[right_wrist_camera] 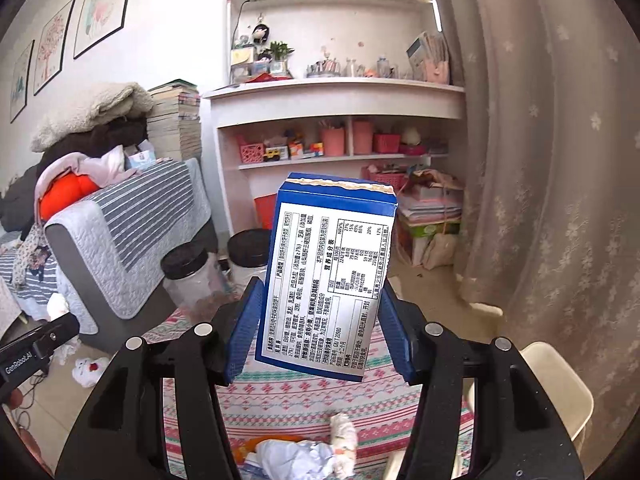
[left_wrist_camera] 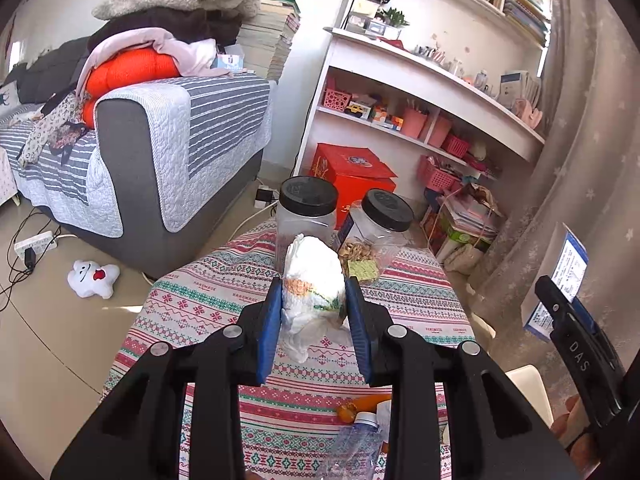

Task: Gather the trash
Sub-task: 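Drop the medicine box into the white bin with right gripper while left carries tissue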

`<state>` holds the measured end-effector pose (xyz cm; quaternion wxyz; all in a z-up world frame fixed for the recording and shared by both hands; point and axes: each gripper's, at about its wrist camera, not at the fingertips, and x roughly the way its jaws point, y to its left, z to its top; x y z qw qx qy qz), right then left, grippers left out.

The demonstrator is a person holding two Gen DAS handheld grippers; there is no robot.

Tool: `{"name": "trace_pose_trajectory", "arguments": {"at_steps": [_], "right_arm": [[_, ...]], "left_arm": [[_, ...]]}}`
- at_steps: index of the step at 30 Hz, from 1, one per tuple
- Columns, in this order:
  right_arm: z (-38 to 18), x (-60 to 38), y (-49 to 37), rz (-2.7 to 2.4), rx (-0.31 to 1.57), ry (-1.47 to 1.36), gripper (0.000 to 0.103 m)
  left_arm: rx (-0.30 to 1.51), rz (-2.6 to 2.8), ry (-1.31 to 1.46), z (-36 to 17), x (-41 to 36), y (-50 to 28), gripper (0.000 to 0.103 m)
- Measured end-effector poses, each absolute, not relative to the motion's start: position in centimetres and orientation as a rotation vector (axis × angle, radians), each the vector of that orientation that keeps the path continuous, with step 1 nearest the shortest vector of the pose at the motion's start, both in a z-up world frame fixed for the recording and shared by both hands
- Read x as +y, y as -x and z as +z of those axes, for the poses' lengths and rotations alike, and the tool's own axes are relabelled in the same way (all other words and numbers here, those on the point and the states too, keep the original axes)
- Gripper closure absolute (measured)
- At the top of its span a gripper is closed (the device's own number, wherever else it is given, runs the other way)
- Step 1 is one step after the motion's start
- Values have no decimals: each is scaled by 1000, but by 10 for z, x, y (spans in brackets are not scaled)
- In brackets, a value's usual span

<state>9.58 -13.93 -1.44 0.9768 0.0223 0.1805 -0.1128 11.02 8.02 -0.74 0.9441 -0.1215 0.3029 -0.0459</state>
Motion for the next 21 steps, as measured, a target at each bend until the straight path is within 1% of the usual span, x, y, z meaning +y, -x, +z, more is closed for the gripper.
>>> {"name": "trace_pose_trajectory", "arguments": {"at_steps": [7,10,12,14,16,17,18,21], "right_arm": [[-8,-219,-76,-450,360,-70,49],[-12,-261,-69,-552,417,-90,49],[-20,-287,-67,-598,486,-116,46],[-29,-311,-61,-624,544,-146,25],[-28,-327,-50,-658,532,-160,17],[-25,-334,-45,-666,518,-164,10],[-22,-340,-38,-679,501,-162,7],[-13,-355,-19,-723,450,-164,7]], "left_arm": [[638,-132,236,-16,48,-114,71],[644,-158,223,-20,28,-113,71],[650,-178,212,-22,12,-112,71],[663,-208,208,-25,-5,-112,71],[672,-243,201,-26,-22,-110,71],[672,-259,192,-26,-31,-108,71],[668,-276,180,-25,-42,-105,71],[650,-323,150,-21,-69,-97,71]]}}
